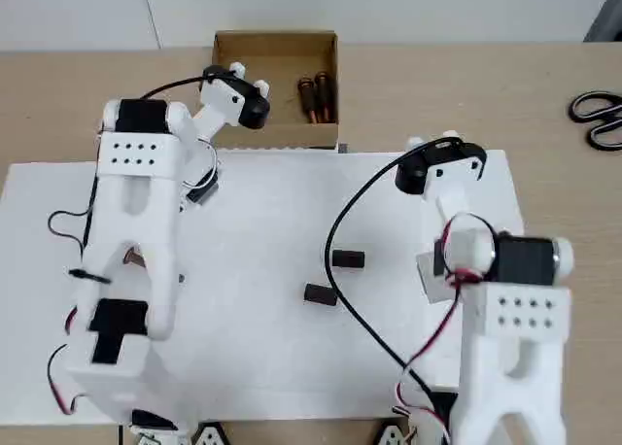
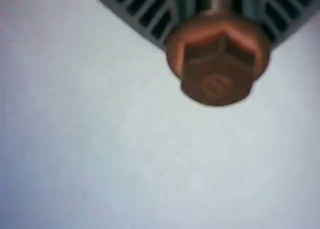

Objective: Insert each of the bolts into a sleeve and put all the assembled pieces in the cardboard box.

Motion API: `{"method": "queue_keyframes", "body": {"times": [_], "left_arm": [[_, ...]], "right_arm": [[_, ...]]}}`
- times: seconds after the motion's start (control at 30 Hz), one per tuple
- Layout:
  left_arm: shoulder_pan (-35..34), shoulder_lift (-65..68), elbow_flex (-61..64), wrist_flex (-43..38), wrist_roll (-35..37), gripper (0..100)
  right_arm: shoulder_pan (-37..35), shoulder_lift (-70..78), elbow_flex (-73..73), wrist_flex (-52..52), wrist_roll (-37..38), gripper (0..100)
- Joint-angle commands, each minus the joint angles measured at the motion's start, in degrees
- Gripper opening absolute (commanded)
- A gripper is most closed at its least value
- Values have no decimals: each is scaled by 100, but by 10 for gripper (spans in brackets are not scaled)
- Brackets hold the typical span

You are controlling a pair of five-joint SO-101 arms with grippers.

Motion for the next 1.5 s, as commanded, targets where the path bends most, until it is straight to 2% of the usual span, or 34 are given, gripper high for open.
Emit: {"method": "queue_keyframes", "body": {"times": [0.0, 0.1, 0.27, 0.4, 0.47, 0.6, 0.7, 0.87, 0.97, 1.13, 1.27, 1.47], "left_arm": [[53, -826, 189, 149, 132, 5], [176, -1424, 699, 53, 396, 5], [387, -2901, 1912, -563, 1037, 5], [484, -4220, 3415, -1908, 1547, 5], [484, -4853, 4338, -2611, 2189, 5], [484, -6004, 5798, -3965, 3349, 5], [492, -6769, 6484, -4501, 3991, 5], [492, -7789, 7310, -4695, 4607, 5], [492, -8290, 7688, -4809, 5134, 5], [484, -9134, 8180, -4853, 6075, 5], [492, -9802, 8804, -4844, 6374, 5], [721, -10927, 9771, -4844, 6391, 5]], "right_arm": [[22, -734, -264, 22, -62, 3], [22, -1297, -44, -4, -88, 3], [31, -2387, 633, -75, -105, 2], [31, -3275, 1319, -602, -114, 2], [31, -3653, 1688, -848, -141, 2], [31, -4207, 2259, -1191, -703, 2], [-242, -4409, 2541, -1262, -958, 2], [-1314, -4576, 3042, -1288, -1503, 2], [-2053, -4664, 3367, -1692, -1916, 2], [-3011, -4725, 4088, -2334, -2048, 2], [-3538, -4725, 4545, -2782, -2048, 2], [-4321, -4725, 5231, -3688, -2022, 2]]}}
